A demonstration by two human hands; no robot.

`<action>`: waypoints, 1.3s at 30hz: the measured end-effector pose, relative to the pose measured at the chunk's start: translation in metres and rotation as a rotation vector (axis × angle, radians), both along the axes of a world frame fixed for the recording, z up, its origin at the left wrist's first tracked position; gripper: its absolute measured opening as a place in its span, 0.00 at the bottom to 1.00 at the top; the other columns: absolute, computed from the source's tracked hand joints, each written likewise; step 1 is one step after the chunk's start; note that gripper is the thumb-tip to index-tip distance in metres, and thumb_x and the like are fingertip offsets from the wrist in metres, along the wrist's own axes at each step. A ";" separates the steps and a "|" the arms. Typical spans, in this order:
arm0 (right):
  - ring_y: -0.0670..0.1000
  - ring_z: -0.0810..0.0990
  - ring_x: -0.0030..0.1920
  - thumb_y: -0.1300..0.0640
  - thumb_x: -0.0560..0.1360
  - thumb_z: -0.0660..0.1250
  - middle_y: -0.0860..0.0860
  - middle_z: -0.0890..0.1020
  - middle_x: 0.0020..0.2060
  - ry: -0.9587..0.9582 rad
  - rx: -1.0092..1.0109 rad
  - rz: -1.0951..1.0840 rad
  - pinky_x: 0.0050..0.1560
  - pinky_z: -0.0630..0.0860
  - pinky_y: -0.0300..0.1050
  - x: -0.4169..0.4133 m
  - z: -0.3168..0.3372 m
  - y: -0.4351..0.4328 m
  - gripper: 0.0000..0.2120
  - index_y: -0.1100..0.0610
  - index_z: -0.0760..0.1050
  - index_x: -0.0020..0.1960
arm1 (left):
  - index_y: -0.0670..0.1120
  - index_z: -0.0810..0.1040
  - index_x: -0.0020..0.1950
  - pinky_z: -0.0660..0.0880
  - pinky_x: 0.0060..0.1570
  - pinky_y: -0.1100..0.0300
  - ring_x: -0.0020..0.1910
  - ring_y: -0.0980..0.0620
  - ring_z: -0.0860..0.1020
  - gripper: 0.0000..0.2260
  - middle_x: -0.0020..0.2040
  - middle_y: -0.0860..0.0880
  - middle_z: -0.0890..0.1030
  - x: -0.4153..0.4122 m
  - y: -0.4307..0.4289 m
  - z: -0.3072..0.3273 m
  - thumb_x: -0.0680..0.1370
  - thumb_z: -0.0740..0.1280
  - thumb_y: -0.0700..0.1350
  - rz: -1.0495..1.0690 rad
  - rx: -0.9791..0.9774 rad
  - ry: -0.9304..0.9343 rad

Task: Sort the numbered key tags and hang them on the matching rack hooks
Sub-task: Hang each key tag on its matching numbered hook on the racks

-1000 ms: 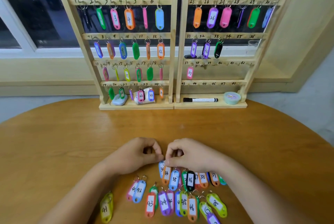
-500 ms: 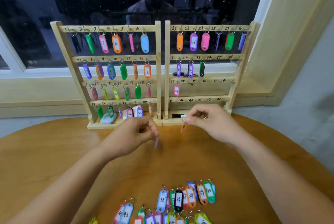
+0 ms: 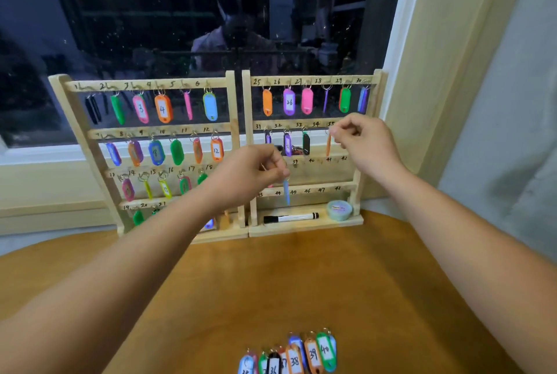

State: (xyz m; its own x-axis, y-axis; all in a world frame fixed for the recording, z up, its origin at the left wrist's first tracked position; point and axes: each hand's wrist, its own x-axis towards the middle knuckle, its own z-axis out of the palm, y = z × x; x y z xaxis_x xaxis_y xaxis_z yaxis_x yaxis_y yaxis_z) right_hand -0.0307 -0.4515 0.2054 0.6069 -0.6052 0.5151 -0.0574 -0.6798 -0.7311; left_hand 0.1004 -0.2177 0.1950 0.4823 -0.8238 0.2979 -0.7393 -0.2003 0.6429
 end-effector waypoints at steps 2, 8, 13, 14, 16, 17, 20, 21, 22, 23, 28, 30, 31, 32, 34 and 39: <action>0.47 0.81 0.39 0.54 0.81 0.73 0.45 0.84 0.37 -0.005 0.018 -0.019 0.42 0.75 0.41 0.005 0.006 -0.004 0.09 0.45 0.83 0.43 | 0.52 0.83 0.48 0.83 0.52 0.47 0.43 0.55 0.84 0.06 0.41 0.54 0.86 -0.002 -0.011 0.011 0.82 0.73 0.51 0.002 -0.015 -0.022; 0.42 0.80 0.29 0.55 0.81 0.71 0.48 0.86 0.36 0.034 0.145 -0.028 0.30 0.73 0.35 0.016 0.011 -0.005 0.06 0.50 0.83 0.45 | 0.52 0.83 0.48 0.79 0.45 0.56 0.41 0.62 0.81 0.05 0.41 0.55 0.86 -0.002 -0.048 0.031 0.83 0.73 0.50 0.024 -0.060 -0.117; 0.45 0.79 0.26 0.56 0.83 0.69 0.50 0.86 0.35 0.057 0.192 -0.041 0.33 0.76 0.41 0.018 0.008 -0.003 0.07 0.50 0.83 0.48 | 0.52 0.82 0.50 0.80 0.45 0.57 0.42 0.58 0.82 0.04 0.42 0.55 0.84 0.000 -0.082 0.041 0.83 0.72 0.50 0.053 -0.099 -0.218; 0.45 0.79 0.26 0.56 0.84 0.68 0.51 0.86 0.35 0.053 0.185 -0.045 0.33 0.77 0.42 0.018 0.007 -0.002 0.07 0.51 0.83 0.50 | 0.51 0.82 0.50 0.79 0.43 0.57 0.41 0.57 0.81 0.04 0.42 0.55 0.84 -0.001 -0.090 0.043 0.83 0.71 0.50 0.068 -0.107 -0.247; 0.45 0.79 0.26 0.57 0.84 0.67 0.51 0.85 0.35 0.026 0.176 -0.046 0.36 0.80 0.46 0.017 0.002 0.000 0.06 0.52 0.83 0.53 | 0.50 0.82 0.52 0.79 0.42 0.57 0.40 0.56 0.80 0.04 0.43 0.54 0.83 -0.001 -0.104 0.047 0.83 0.71 0.49 0.094 -0.118 -0.298; 0.45 0.79 0.26 0.58 0.83 0.67 0.52 0.85 0.35 0.012 0.178 -0.045 0.38 0.81 0.47 0.015 0.000 0.002 0.06 0.52 0.82 0.55 | 0.49 0.82 0.53 0.80 0.43 0.55 0.41 0.55 0.80 0.04 0.43 0.54 0.83 -0.002 -0.110 0.049 0.83 0.71 0.49 0.104 -0.125 -0.322; 0.44 0.79 0.27 0.59 0.82 0.67 0.51 0.85 0.34 -0.024 0.205 -0.036 0.37 0.79 0.44 0.007 -0.010 0.010 0.06 0.51 0.81 0.56 | 0.49 0.82 0.51 0.82 0.47 0.49 0.42 0.53 0.81 0.04 0.42 0.55 0.82 -0.001 -0.125 0.051 0.83 0.71 0.48 0.124 -0.145 -0.371; 0.45 0.79 0.27 0.59 0.82 0.68 0.50 0.85 0.34 -0.038 0.225 -0.031 0.36 0.79 0.43 0.004 -0.014 0.013 0.06 0.51 0.81 0.56 | 0.49 0.81 0.51 0.82 0.47 0.48 0.42 0.52 0.81 0.04 0.42 0.54 0.82 0.000 -0.129 0.051 0.83 0.71 0.48 0.132 -0.138 -0.379; 0.45 0.79 0.28 0.59 0.82 0.68 0.50 0.85 0.33 -0.055 0.248 -0.028 0.36 0.78 0.43 0.001 -0.019 0.016 0.06 0.51 0.81 0.56 | 0.49 0.81 0.51 0.83 0.48 0.47 0.43 0.51 0.81 0.04 0.42 0.54 0.82 0.000 -0.132 0.051 0.83 0.71 0.48 0.140 -0.128 -0.383; 0.47 0.78 0.28 0.59 0.82 0.68 0.49 0.84 0.33 -0.074 0.276 -0.025 0.35 0.78 0.43 -0.003 -0.024 0.020 0.06 0.52 0.81 0.55 | 0.49 0.81 0.51 0.83 0.48 0.47 0.43 0.51 0.81 0.04 0.42 0.54 0.82 0.001 -0.135 0.050 0.83 0.71 0.47 0.146 -0.118 -0.385; 0.48 0.75 0.28 0.63 0.82 0.67 0.48 0.82 0.32 -0.153 0.443 0.038 0.30 0.71 0.38 -0.020 -0.056 0.036 0.07 0.54 0.82 0.54 | 0.48 0.81 0.51 0.84 0.46 0.46 0.41 0.50 0.83 0.04 0.42 0.53 0.84 0.005 -0.143 0.044 0.83 0.71 0.47 0.184 -0.123 -0.396; 0.48 0.75 0.29 0.64 0.83 0.67 0.50 0.81 0.33 -0.166 0.498 0.065 0.30 0.70 0.36 -0.027 -0.068 0.044 0.07 0.55 0.82 0.54 | 0.48 0.81 0.51 0.84 0.46 0.46 0.41 0.49 0.83 0.04 0.42 0.52 0.84 0.005 -0.143 0.043 0.83 0.71 0.48 0.193 -0.115 -0.403; 0.49 0.75 0.29 0.64 0.83 0.67 0.51 0.82 0.33 -0.165 0.517 0.075 0.30 0.70 0.37 -0.030 -0.073 0.048 0.07 0.55 0.82 0.54 | 0.48 0.81 0.50 0.83 0.46 0.46 0.41 0.49 0.82 0.04 0.42 0.52 0.84 0.004 -0.143 0.043 0.83 0.71 0.47 0.199 -0.113 -0.408; 0.49 0.76 0.30 0.64 0.83 0.67 0.52 0.82 0.34 -0.158 0.529 0.085 0.31 0.71 0.38 -0.033 -0.079 0.052 0.07 0.56 0.82 0.54 | 0.48 0.81 0.50 0.83 0.46 0.47 0.42 0.49 0.82 0.03 0.43 0.53 0.83 0.004 -0.142 0.043 0.83 0.71 0.47 0.204 -0.115 -0.410; 0.50 0.77 0.32 0.63 0.83 0.67 0.53 0.83 0.35 -0.143 0.533 0.102 0.33 0.71 0.41 -0.036 -0.089 0.058 0.06 0.55 0.82 0.53 | 0.50 0.81 0.50 0.83 0.47 0.47 0.44 0.51 0.82 0.01 0.44 0.55 0.83 0.002 -0.138 0.044 0.81 0.72 0.45 0.208 -0.125 -0.413; 0.49 0.79 0.33 0.60 0.83 0.68 0.51 0.85 0.36 -0.069 0.489 0.131 0.37 0.73 0.43 -0.039 -0.108 0.075 0.07 0.50 0.83 0.53 | 0.50 0.83 0.52 0.82 0.49 0.49 0.47 0.52 0.81 0.01 0.47 0.55 0.83 -0.010 -0.111 0.039 0.81 0.72 0.45 0.162 -0.210 -0.430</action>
State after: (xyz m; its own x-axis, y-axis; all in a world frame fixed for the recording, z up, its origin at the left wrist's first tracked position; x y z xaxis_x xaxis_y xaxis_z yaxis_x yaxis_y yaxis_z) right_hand -0.0696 -0.3770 0.0977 0.6680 -0.7069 0.2326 0.0652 -0.2557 -0.9646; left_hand 0.0902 -0.3286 0.2341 0.3962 -0.6492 0.6493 -0.9162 -0.2336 0.3255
